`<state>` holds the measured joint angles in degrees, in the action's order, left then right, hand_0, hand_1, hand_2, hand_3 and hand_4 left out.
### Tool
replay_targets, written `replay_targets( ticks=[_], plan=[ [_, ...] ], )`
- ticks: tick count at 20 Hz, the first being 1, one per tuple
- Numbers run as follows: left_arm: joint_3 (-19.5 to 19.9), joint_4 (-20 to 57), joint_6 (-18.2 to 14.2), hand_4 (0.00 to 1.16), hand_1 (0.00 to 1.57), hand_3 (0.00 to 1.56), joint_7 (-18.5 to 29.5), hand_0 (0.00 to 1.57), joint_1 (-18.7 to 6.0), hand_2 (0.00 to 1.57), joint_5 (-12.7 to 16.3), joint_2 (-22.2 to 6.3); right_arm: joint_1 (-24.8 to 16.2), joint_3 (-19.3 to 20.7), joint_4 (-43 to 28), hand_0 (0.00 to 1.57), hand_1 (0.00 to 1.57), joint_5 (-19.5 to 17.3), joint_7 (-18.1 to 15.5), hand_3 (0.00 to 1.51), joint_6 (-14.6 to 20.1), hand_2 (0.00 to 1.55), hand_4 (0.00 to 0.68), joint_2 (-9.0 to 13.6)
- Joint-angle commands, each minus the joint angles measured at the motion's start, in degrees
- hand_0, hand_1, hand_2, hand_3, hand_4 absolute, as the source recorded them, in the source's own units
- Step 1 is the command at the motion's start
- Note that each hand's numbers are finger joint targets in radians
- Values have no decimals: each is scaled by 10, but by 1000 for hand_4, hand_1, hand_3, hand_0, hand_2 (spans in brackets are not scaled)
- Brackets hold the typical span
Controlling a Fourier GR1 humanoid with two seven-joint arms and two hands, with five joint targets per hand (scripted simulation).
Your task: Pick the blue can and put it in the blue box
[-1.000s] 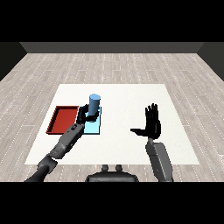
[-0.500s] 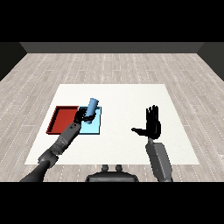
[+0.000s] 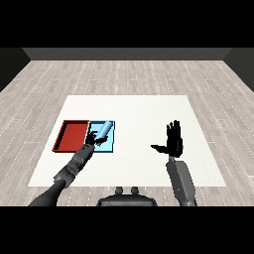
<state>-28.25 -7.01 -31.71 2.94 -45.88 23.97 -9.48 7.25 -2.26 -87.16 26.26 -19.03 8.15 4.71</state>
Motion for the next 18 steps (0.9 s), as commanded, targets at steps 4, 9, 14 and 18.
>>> replay_targets(
  ticks=[4,9,14,18],
  plan=[
    [24,66,34,0,0,0,-10,0,-22,0,-4,16,8,1,-23,0,0,-12,30,0,32,0,0,-3],
    [16,69,35,0,0,0,-42,0,-47,0,-28,8,-47,-20,-44,0,0,-12,0,0,-4,0,0,-15],
    [63,26,-12,0,0,0,61,0,-38,0,7,3,5,-3,-1,0,0,-17,-10,0,4,0,0,-21],
    [86,-17,31,0,0,0,144,0,-51,0,19,-37,15,-1,30,0,0,-28,-18,0,-21,0,0,0]
  ],
)
